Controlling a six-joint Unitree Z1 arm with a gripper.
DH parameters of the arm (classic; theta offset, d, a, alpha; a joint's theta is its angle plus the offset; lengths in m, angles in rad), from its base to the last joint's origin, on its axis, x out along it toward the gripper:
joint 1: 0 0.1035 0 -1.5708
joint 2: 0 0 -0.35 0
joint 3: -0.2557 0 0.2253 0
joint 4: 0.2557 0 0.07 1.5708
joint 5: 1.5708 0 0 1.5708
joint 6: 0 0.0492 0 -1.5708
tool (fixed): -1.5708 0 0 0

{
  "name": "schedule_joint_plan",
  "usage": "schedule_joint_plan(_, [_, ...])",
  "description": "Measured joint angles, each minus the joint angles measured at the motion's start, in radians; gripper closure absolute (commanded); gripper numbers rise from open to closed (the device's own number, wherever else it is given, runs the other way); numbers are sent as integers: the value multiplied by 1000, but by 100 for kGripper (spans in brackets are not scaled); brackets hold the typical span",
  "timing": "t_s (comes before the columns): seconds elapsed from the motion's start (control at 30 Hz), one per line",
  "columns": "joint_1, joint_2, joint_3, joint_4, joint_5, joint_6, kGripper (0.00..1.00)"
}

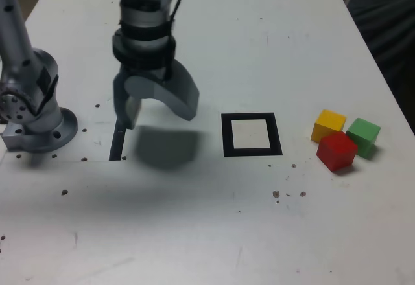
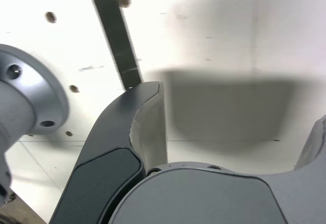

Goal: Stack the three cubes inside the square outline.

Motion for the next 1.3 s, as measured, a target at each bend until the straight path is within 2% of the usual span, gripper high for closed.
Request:
schedule_joint_plan(0.13, [0, 33, -40, 6, 5, 13, 0])
schedule_joint_plan(0.33, [-22, 83, -116, 27, 40, 32, 0])
schedule_joint_plan(0.47, [-42, 103, -157, 39, 46, 36, 0])
schedule_joint_plan(0.6, [-81, 131, -235, 82, 56, 42, 0])
schedule_joint_plan(0.9, [-159, 228, -464, 238, 151, 84, 0])
schedule_joint_plan(1.3, [-182, 359, -695, 276, 161, 252, 0])
